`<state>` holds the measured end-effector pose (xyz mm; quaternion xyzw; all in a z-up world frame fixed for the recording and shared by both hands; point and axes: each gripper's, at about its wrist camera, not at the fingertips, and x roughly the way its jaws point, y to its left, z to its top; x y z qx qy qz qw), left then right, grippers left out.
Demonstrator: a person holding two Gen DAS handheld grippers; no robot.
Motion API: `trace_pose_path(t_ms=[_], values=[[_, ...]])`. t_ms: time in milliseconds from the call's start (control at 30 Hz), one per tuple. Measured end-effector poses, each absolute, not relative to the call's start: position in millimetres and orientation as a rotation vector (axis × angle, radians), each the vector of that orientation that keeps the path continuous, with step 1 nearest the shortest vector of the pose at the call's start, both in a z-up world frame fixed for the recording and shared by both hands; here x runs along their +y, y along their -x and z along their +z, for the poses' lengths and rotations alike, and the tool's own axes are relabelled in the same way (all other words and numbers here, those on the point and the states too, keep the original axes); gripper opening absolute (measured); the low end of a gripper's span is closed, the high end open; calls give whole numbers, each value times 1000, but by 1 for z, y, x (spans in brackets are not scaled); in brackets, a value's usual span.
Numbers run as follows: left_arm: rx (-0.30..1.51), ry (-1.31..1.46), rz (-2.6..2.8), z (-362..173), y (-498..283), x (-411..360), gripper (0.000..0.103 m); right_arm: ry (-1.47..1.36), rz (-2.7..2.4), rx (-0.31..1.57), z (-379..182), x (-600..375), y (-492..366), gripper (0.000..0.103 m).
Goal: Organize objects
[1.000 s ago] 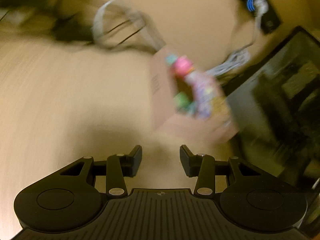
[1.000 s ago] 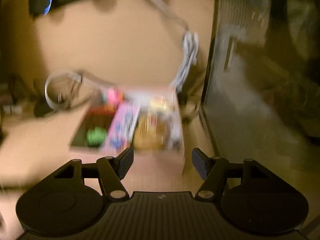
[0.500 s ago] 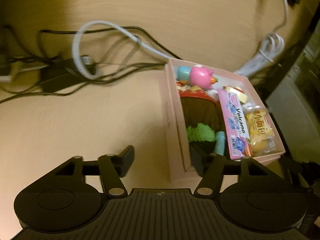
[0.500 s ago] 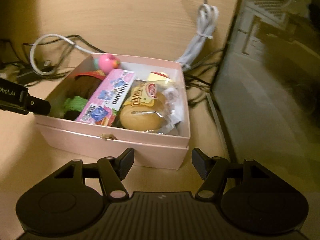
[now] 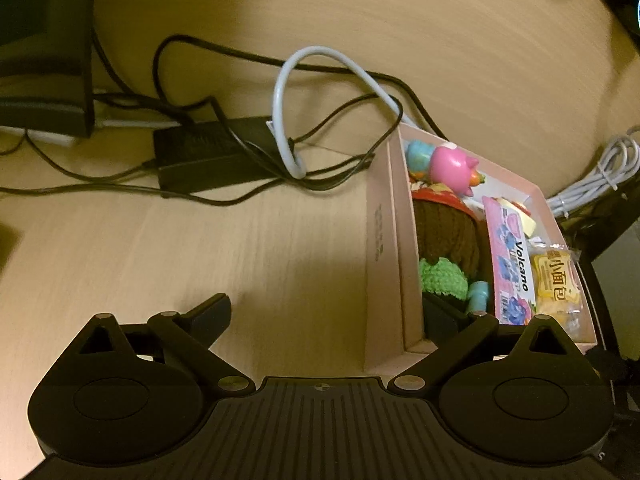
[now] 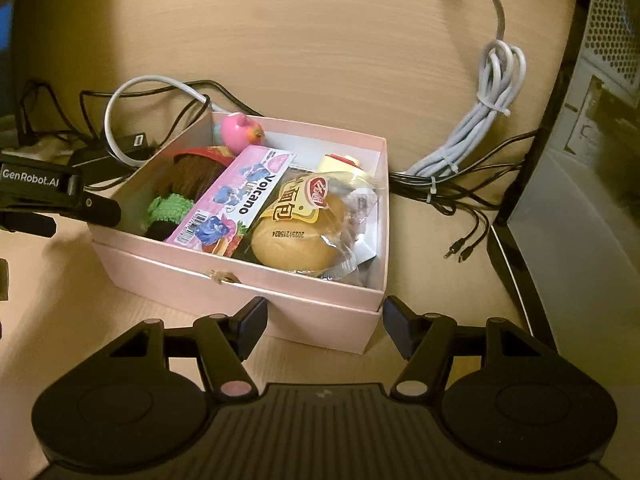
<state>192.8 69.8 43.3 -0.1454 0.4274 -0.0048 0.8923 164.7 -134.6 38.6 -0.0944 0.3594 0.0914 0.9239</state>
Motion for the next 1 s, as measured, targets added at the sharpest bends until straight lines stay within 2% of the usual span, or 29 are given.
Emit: trace_pose_path(t_ms=[167,233,300,467,700,900,1000], values=[[804,253,-12,64,-171,66,98,178,122,726,44,-141,-157,66],[759,255,-23,76,-155,69,98,151,96,725,50,-146,-148,73],[723,249,-52,85,-137,70,98,115,66,719,57,-152,-132,86],[732,205,-138,81,-78,67,98,35,38,771,57,-160,-76,100],[845,120,-156,51,5,55,98,24,125,889,32,-158,-18,103],[913,121,-35,24,26,47,98,12,189,918,17,-163,-2,103],[869,59,1,19,31,35,98,26,211,913,10,-167,0,103]])
